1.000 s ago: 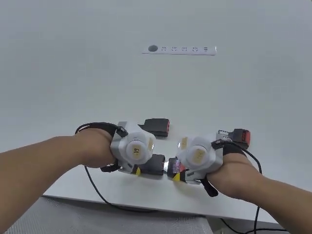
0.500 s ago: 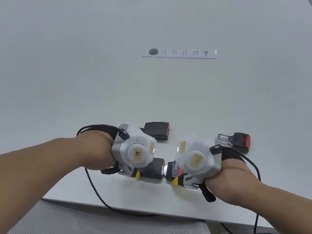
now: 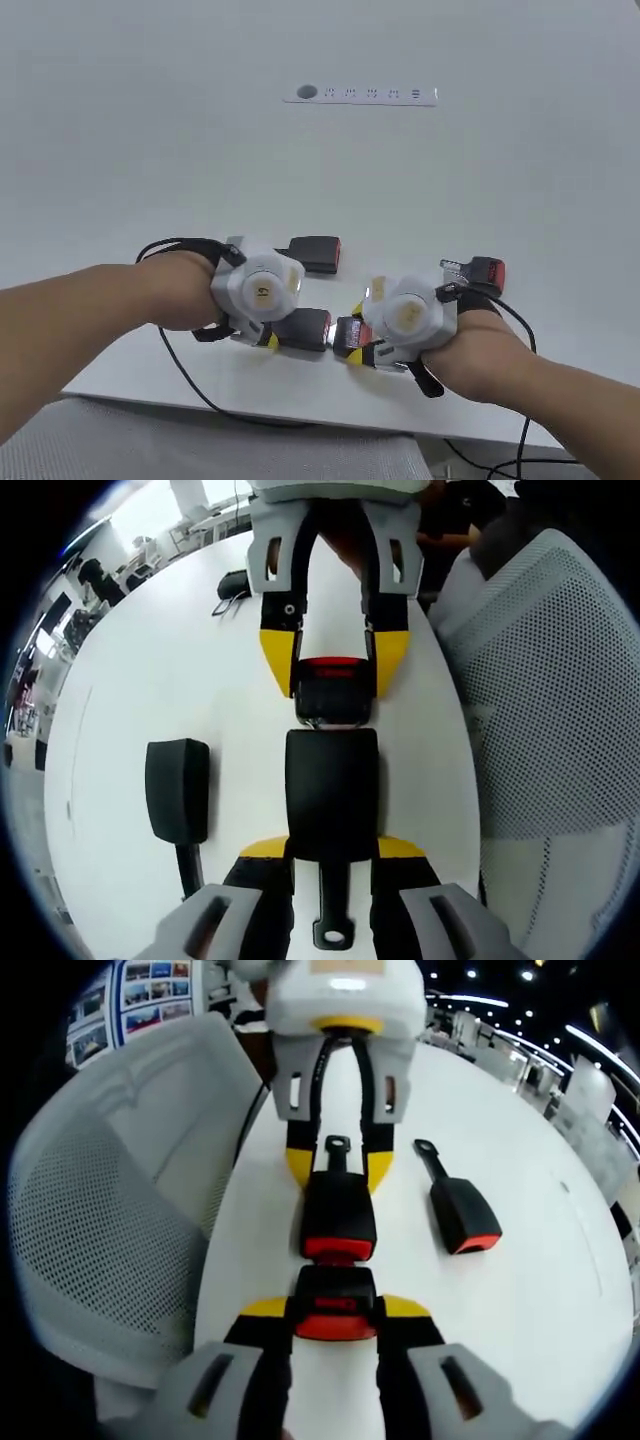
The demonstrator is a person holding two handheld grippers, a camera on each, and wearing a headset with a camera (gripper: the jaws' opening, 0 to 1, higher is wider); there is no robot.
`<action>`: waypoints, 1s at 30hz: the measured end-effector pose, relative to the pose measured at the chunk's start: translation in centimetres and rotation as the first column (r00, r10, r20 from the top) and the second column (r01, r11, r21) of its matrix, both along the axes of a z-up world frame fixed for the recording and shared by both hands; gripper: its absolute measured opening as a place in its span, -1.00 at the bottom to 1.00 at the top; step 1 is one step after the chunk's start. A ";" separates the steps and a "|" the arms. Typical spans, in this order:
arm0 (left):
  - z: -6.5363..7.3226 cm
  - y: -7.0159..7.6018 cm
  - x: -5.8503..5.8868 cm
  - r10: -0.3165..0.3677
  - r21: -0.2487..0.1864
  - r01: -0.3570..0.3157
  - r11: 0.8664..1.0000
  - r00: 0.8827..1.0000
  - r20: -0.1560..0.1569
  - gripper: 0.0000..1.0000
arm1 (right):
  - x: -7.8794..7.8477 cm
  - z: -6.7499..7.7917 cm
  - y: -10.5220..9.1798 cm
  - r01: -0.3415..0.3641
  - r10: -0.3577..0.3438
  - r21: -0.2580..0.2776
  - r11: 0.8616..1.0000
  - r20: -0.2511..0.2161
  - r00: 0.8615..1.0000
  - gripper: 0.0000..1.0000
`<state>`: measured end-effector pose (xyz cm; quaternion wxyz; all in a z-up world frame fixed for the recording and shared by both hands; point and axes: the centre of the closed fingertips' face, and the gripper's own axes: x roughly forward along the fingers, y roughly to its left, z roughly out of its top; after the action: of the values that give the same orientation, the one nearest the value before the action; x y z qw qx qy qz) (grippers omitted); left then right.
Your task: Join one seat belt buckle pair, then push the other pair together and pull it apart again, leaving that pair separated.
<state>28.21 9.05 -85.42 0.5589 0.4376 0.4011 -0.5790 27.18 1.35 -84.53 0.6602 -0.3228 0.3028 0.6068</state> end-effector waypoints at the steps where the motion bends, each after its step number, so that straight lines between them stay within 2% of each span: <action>1: 0.0 0.0 0.0 0.004 -0.001 -0.004 1.000 1.000 -0.002 -0.43 | 0.0 0.0 0.0 0.001 -0.001 0.001 1.000 -0.001 1.000 -0.39; 8: -0.1 -0.1 0.0 0.009 -0.014 -0.009 1.000 1.000 -0.013 -0.40 | -0.1 -0.1 0.1 -0.008 0.008 -0.005 1.000 -0.009 1.000 -0.37; 14: -0.1 -0.2 -0.1 -0.003 0.005 0.003 1.000 1.000 0.001 -0.37 | 0.0 -0.1 0.0 0.004 -0.004 0.011 1.000 -0.001 1.000 -0.34; 21: -0.1 -0.1 0.0 0.020 0.007 -0.020 1.000 1.000 -0.003 -0.36 | 0.0 -0.1 0.1 0.007 -0.007 0.014 1.000 -0.009 1.000 -0.33; 28: 0.0 0.1 -0.1 0.043 0.001 -0.043 0.999 0.999 0.008 -0.35 | -0.1 0.5 0.3 0.026 -0.026 0.021 0.999 -0.020 0.999 -0.34; 29: 0.0 0.5 -0.1 0.031 0.020 -0.032 0.999 0.999 0.020 -0.34 | -0.2 0.8 0.4 0.024 -0.024 0.025 0.999 -0.014 1.000 -0.34; 30: 0.1 0.6 0.0 0.034 0.019 -0.034 0.999 0.999 0.028 -0.32 | -0.3 1.0 0.5 0.019 -0.018 0.028 0.999 -0.012 1.000 -0.34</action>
<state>28.17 9.61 -85.28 0.5697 0.4441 0.4066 -0.5593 26.92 1.89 -83.49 0.6684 -0.3071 0.3013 0.6068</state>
